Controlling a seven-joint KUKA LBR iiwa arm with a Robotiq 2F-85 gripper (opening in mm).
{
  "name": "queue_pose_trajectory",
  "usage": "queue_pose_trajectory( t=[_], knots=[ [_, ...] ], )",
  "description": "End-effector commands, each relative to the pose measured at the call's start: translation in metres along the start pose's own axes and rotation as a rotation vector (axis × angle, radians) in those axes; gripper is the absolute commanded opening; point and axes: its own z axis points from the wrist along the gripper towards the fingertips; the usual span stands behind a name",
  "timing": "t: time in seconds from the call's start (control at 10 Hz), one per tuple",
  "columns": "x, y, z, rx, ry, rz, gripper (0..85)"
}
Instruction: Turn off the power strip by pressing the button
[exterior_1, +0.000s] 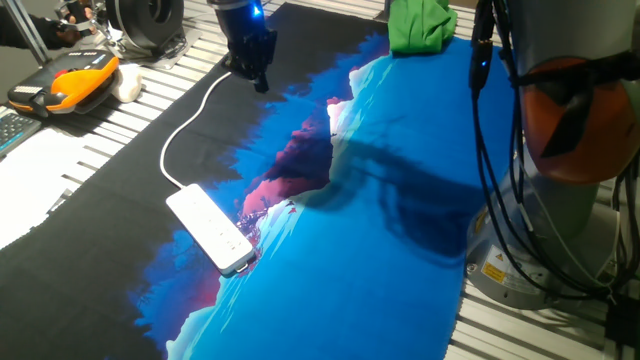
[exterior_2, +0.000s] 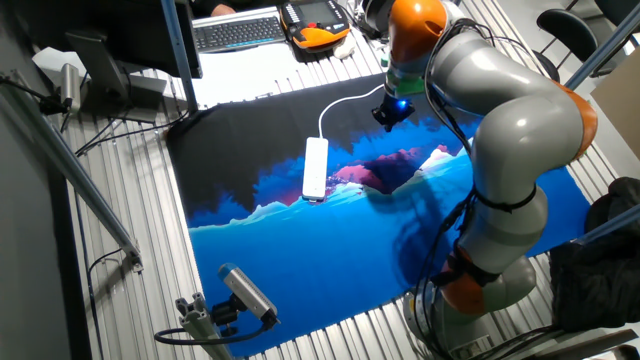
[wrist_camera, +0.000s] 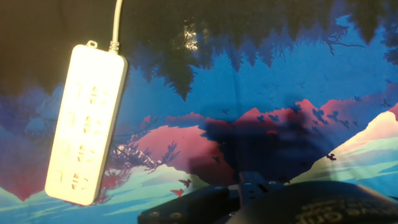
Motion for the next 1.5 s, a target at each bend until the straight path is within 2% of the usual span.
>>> queue_pose_trajectory(
  t=[0.0,0.1,0.2,0.3,0.4,0.5,0.6,0.7,0.8,0.9,1.0,1.1,1.2,1.3,1.4],
  knots=[
    [0.000,0.000,0.000,0.014,-0.026,0.043,0.0],
    [0.000,0.000,0.000,-0.041,-0.012,0.108,0.0],
    [0.000,0.000,0.000,-0.050,-0.020,0.108,0.0],
    [0.000,0.000,0.000,-0.072,-0.011,0.092,0.0],
    [0.000,0.000,0.000,-0.083,0.003,0.089,0.0],
    [0.000,0.000,0.000,-0.073,0.012,0.077,0.0],
    [0.000,0.000,0.000,-0.058,0.003,0.084,0.0],
    [0.000,0.000,0.000,-0.063,-0.026,0.135,0.0],
    [0.000,0.000,0.000,-0.040,-0.031,0.161,0.0],
    [0.000,0.000,0.000,-0.096,-0.022,0.234,0.0],
    [0.000,0.000,0.000,-0.101,-0.012,0.278,0.0],
    [0.000,0.004,-0.001,-0.101,0.006,0.293,0.0],
    [-0.002,0.013,-0.002,-0.120,0.008,0.326,0.0],
    [-0.004,0.029,0.001,-0.167,0.045,0.375,0.0],
    [-0.005,0.049,0.004,-0.158,0.039,0.399,17.0]
  ],
)
